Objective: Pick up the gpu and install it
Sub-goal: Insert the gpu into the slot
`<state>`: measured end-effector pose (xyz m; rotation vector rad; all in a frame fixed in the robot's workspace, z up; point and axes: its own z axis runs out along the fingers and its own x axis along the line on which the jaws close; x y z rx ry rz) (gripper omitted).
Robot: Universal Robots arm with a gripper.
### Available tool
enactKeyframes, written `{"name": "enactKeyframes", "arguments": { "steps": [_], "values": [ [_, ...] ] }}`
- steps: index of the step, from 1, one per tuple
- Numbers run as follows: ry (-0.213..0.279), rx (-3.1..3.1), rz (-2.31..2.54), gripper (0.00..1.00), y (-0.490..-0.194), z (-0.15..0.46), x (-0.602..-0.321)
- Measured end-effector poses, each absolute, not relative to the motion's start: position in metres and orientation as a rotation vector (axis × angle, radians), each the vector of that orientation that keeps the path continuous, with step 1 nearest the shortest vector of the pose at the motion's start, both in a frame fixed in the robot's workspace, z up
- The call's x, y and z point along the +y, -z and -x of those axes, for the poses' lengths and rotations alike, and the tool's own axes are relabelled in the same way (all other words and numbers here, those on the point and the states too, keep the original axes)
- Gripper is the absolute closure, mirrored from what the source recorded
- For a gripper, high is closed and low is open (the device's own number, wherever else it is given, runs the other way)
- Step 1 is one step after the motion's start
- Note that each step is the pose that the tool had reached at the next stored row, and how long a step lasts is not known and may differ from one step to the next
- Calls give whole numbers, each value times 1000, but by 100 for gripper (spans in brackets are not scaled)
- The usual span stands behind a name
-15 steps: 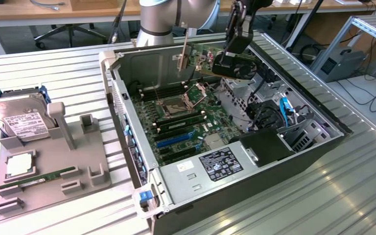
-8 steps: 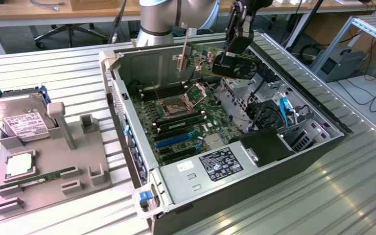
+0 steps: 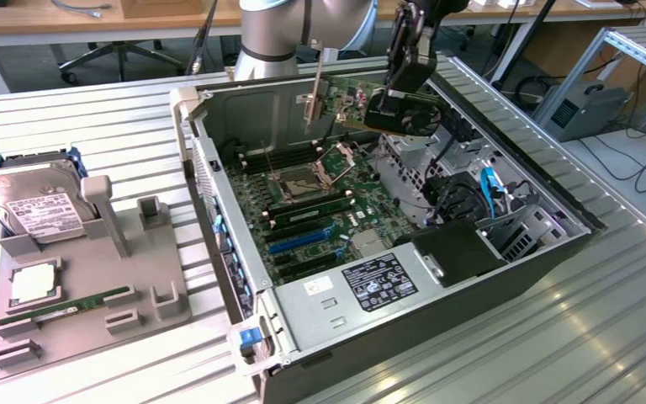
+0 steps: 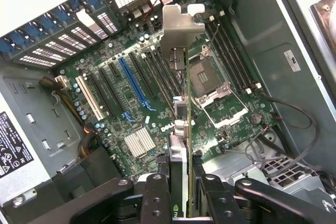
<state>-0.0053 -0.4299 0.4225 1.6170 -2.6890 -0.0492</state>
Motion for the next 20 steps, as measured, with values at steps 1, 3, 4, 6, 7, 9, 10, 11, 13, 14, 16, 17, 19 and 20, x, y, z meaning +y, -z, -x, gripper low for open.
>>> {"name": "enactKeyframes", "arguments": {
  "steps": [1, 3, 4, 6, 7, 9, 10, 11, 13, 14, 16, 17, 19, 20],
  "values": [
    [49, -2687, -1620, 73, -422, 5, -430],
    [49, -2683, -1626, 73, -422, 5, -430],
    [49, -2682, -1629, 73, -422, 5, -430],
    [49, -2678, -1634, 73, -422, 5, -430],
    [49, -2676, -1637, 73, -422, 5, -430],
    [49, -2672, -1644, 73, -422, 5, -430],
    [49, -2671, -1646, 73, -422, 5, -430],
    [49, -2669, -1649, 73, -422, 5, -430],
    [49, -2665, -1655, 73, -422, 5, -430],
    [49, -2662, -1660, 73, -422, 5, -430],
    [49, -2658, -1666, 73, -422, 5, -430],
    [49, -2657, -1668, 73, -422, 5, -430],
    [49, -2654, -1673, 73, -422, 5, -430],
    [49, -2652, -1676, 73, -422, 5, -430]
  ]
}}
